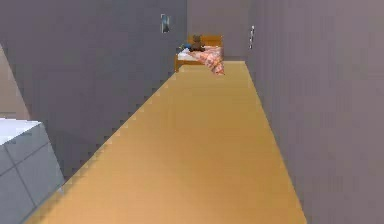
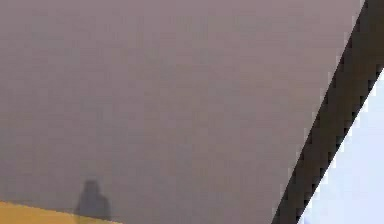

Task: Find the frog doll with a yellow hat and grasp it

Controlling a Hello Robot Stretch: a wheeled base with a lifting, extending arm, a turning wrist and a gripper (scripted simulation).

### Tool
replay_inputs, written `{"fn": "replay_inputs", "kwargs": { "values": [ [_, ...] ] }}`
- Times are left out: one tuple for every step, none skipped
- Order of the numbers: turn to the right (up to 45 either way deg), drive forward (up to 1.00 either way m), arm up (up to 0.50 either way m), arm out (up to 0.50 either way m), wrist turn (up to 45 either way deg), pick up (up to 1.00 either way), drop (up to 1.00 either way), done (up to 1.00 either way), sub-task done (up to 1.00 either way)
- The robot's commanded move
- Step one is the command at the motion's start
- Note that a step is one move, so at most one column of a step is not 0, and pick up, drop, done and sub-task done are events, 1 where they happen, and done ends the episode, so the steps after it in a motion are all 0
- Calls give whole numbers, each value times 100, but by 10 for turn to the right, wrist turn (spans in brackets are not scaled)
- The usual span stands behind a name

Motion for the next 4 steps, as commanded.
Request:
{"fn": "replay_inputs", "kwargs": {
  "values": [
    [0, 100, 0, 0, 0, 0, 0, 0, 0],
    [0, 100, 0, 0, 0, 0, 0, 0, 0],
    [30, 0, 0, 0, 0, 0, 0, 0, 0],
    [0, 100, 0, 0, 0, 0, 0, 0, 0]
  ]
}}
